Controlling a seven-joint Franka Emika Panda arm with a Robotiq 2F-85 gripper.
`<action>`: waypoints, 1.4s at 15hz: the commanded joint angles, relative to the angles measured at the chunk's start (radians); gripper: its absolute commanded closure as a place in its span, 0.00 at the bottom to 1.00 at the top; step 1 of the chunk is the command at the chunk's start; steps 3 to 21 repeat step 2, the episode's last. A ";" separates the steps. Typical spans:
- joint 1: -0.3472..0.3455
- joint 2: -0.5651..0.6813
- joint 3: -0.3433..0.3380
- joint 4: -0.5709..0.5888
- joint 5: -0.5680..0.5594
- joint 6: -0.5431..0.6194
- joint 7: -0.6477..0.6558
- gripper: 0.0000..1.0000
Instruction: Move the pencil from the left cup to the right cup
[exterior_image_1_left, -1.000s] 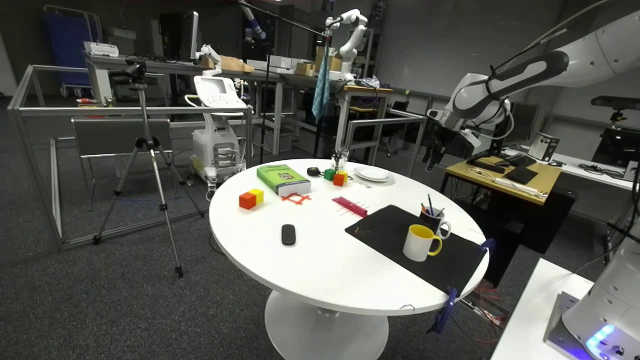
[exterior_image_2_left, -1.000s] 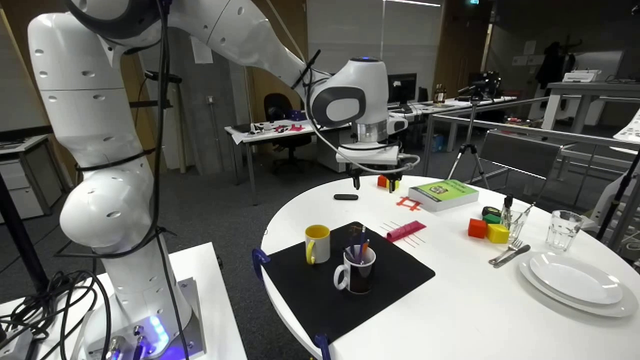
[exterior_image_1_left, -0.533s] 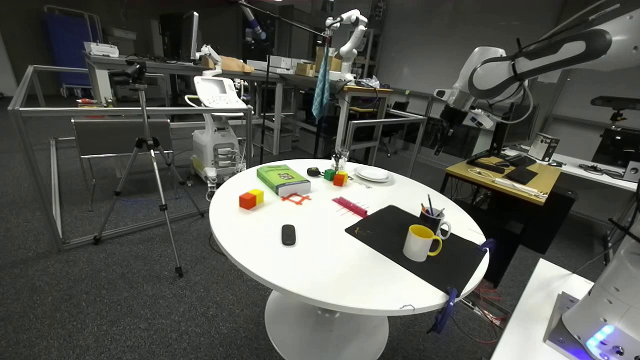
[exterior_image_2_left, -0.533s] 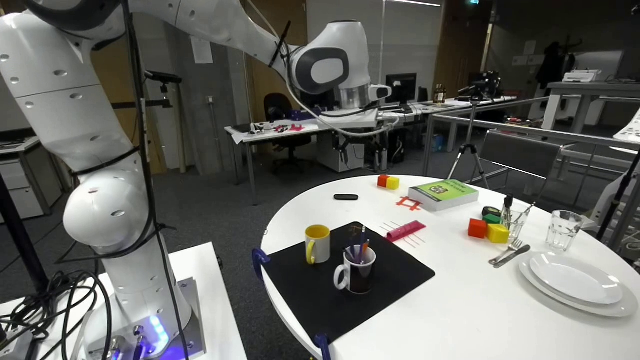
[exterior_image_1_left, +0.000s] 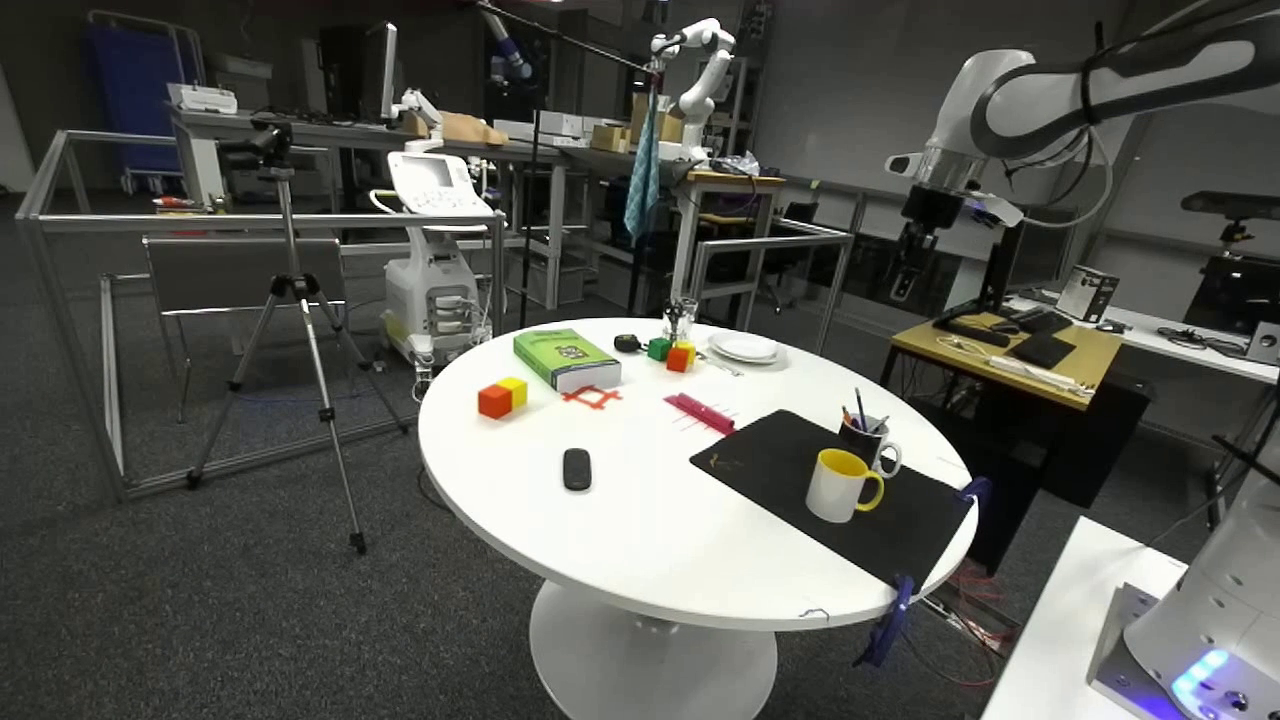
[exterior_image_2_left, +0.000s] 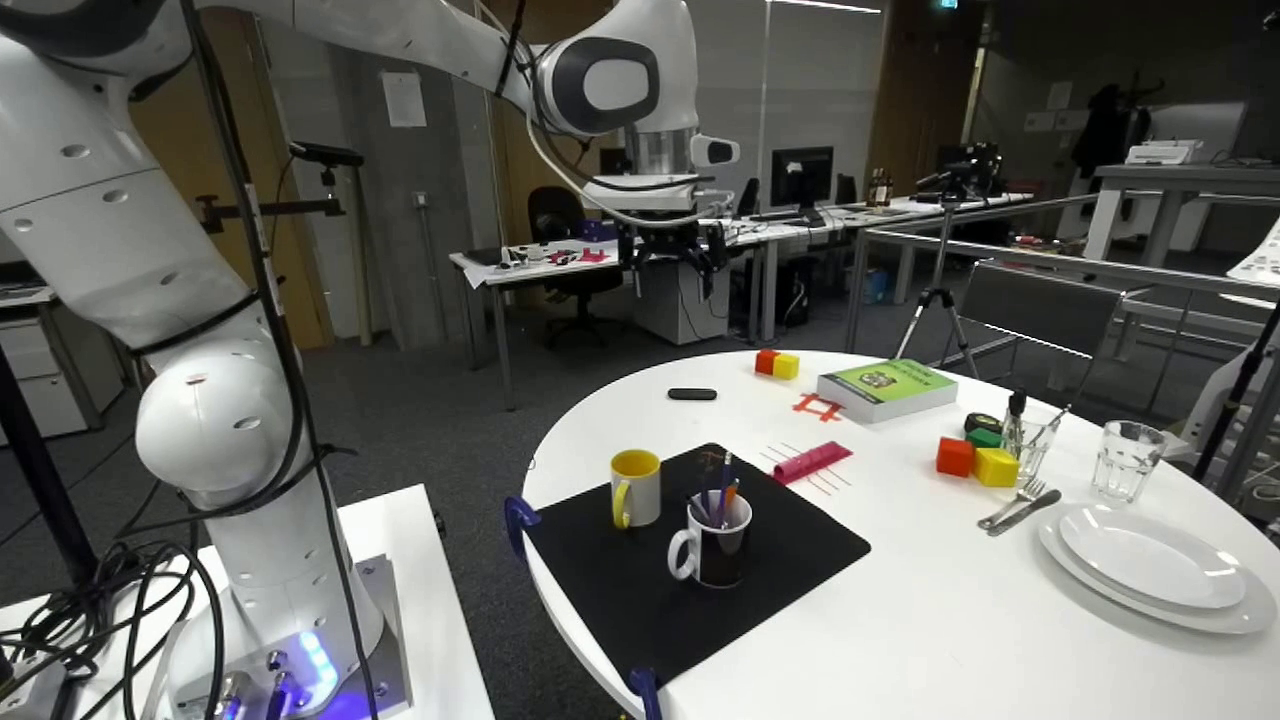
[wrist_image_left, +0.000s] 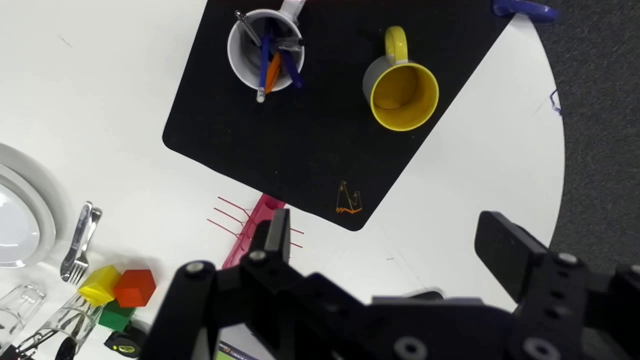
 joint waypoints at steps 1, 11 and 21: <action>0.018 -0.005 -0.013 0.002 -0.005 -0.008 0.005 0.00; 0.018 -0.006 -0.013 0.002 -0.005 -0.009 0.005 0.00; 0.018 -0.006 -0.013 0.002 -0.005 -0.009 0.005 0.00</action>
